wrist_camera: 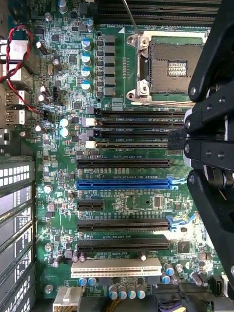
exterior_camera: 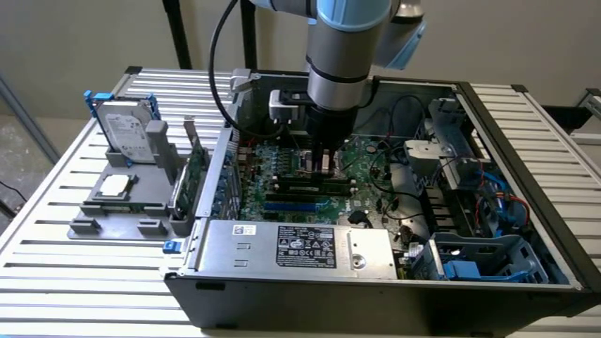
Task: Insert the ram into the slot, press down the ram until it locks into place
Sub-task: 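Press down the ram until it locks into place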
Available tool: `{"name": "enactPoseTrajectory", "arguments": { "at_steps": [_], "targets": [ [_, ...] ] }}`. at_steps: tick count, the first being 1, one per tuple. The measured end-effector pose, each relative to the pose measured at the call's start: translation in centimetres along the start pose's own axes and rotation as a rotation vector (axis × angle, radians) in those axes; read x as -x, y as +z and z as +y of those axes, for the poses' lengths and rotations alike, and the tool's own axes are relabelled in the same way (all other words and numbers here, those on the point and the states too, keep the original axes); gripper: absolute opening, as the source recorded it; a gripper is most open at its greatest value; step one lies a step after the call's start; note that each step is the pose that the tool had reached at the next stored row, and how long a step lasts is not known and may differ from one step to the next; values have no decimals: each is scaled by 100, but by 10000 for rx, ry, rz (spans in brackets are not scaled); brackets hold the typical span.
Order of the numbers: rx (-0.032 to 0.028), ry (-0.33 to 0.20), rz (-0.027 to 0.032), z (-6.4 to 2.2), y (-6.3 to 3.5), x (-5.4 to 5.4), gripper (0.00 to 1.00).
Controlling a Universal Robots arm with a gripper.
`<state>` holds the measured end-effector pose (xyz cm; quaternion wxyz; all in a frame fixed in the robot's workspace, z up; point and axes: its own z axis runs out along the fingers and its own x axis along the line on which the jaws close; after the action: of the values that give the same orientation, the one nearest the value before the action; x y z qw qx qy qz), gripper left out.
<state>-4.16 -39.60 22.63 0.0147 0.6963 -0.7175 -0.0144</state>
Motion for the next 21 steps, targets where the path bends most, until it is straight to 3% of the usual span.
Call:
{"name": "enactPoseTrajectory", "arguments": {
  "at_steps": [4,8,11,21],
  "targets": [
    [-5,12,-8,2,-4,0,11],
    [-4,14,-13,9,-176,1,11],
    [-2,12,-8,11,-252,1,11],
    [-3,13,-15,11,-264,1,11]
  ]
}}
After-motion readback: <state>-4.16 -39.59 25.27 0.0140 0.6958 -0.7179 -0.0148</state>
